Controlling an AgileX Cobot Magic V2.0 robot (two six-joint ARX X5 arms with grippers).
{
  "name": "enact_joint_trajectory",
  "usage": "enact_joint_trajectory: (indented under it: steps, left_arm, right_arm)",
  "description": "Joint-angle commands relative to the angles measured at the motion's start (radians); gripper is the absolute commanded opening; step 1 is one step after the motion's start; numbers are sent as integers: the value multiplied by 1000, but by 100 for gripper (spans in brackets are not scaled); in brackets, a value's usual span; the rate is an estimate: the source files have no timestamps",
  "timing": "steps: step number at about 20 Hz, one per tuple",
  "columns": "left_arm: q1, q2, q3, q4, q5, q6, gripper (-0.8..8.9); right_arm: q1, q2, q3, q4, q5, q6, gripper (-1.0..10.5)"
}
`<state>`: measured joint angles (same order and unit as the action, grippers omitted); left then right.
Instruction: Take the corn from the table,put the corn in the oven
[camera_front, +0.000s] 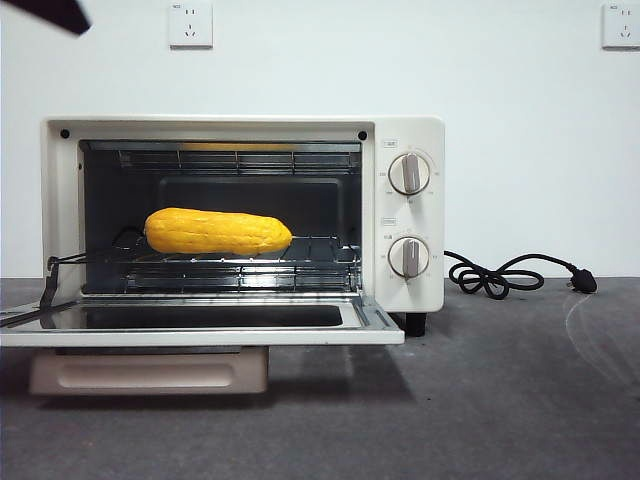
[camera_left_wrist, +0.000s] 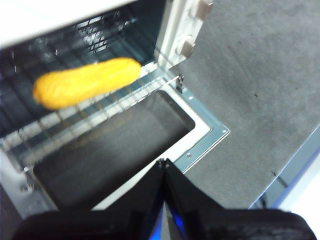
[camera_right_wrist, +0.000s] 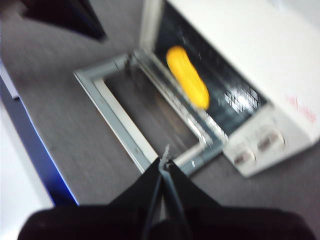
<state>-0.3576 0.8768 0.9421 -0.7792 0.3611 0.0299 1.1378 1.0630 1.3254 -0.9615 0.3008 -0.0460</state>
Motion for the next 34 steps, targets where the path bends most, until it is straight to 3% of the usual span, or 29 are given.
enact_joint_trajectory:
  steps: [1,6,8,11,26,34]
  left_arm:
    - [174,-1,-40,10,137,53,-9]
    - [506,24,-67,-3,435,80,-9]
    - [628,54,-68,-25,480,80,-9]
    - [706,138,-68,-32,484,80,-9]
    - [711,615,-68,-54,445,125,-9]
    - [646,758,-68,-68,317,139,-9]
  right_arm:
    - [-101,11,0,-13,-108,17,-12]
    - [-333,37,0,-30,-389,-18,-12]
    - [-424,67,0,-37,-531,-50,-12]
    - [-524,119,0,-37,-676,-93,-12]
    - [-577,203,0,-32,-695,-149,-12]
    - [-577,203,0,-31,-695,-148,-12]
